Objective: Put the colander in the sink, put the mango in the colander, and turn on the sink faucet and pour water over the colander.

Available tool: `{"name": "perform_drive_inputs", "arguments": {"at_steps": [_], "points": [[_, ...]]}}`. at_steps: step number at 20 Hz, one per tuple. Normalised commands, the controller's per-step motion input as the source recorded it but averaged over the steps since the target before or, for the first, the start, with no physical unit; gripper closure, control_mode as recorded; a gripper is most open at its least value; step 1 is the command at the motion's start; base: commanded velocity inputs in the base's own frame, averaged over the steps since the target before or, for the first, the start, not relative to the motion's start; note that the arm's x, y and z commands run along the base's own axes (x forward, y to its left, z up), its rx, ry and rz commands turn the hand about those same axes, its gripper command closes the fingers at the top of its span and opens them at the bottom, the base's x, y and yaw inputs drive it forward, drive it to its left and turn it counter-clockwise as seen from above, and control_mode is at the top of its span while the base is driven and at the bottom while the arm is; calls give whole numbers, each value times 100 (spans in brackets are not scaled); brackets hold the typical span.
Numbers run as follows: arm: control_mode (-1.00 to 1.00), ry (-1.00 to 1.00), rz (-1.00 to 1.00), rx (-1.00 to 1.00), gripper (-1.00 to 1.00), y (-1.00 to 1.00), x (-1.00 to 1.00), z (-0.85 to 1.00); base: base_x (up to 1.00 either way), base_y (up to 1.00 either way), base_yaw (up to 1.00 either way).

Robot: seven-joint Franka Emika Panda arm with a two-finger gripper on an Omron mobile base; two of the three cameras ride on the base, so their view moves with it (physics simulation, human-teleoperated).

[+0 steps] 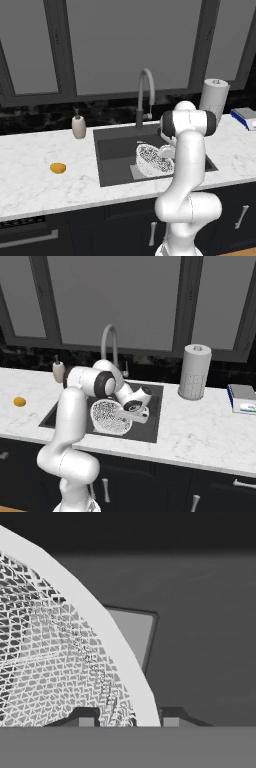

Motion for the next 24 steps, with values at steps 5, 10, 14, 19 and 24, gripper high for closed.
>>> {"name": "perform_drive_inputs", "arguments": {"at_steps": [5,10,14,19,24], "points": [[-100,-3,0,0,-100,6,0,-24,0,0,0],[-100,-3,-3,0,-100,0,-1,0,0,0,0],[-100,-8,0,6,-100,-1,-11,1,0,0,0],[-100,-6,0,13,-100,-8,-12,23,0,0,0],[-100,-1,0,20,-100,-14,-8,79,0,0,0]]}}
